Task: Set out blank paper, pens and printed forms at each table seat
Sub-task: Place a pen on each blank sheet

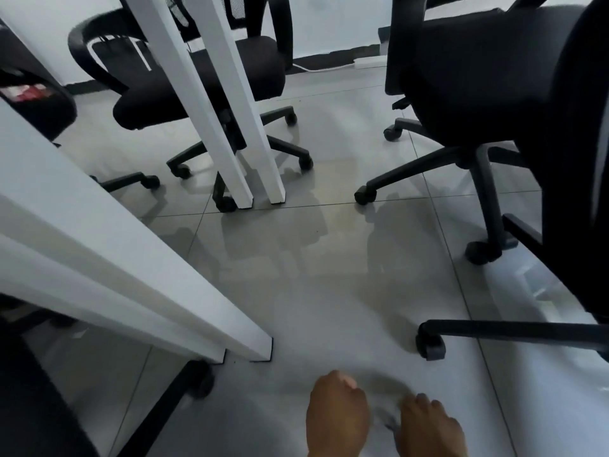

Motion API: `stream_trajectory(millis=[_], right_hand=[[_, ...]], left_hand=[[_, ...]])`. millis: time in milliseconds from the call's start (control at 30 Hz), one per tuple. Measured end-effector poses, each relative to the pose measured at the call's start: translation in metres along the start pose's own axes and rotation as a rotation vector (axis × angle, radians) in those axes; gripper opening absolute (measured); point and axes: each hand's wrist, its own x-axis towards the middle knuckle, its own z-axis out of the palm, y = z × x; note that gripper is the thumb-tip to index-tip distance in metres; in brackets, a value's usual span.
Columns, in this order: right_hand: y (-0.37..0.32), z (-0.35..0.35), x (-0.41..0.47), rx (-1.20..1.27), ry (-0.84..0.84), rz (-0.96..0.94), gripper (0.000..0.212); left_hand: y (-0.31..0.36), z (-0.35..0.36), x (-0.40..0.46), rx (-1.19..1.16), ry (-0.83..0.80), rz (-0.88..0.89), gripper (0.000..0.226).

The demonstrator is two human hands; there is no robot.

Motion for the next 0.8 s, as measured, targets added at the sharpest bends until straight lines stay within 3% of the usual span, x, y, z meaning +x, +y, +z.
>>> stream_trajectory(millis=[167,533,733,800], right_hand=[[-0.004,0.013,-0.009,-0.016,-0.030,-0.020,0.056],[0.015,0.019,-0.022,-0.060,0.012,-0.145,0.032],[0.004,-0.026,-0.045,0.015,0.035,-0.095,0.008],[-0.004,-0.051,-0.061,0.047,0.039,-0.074,0.011]], left_hand=[[-0.010,0.001,-0.004,-0.016,0.018,0.005,0.018],[-0.016,0.007,-0.023,0.061,-0.045,0.009,0.025],[-0.004,-0.006,-0.042,0.078,-0.051,0.026,0.028],[0.005,-0.017,-0.056,0.085,-0.045,0.034,0.031]])
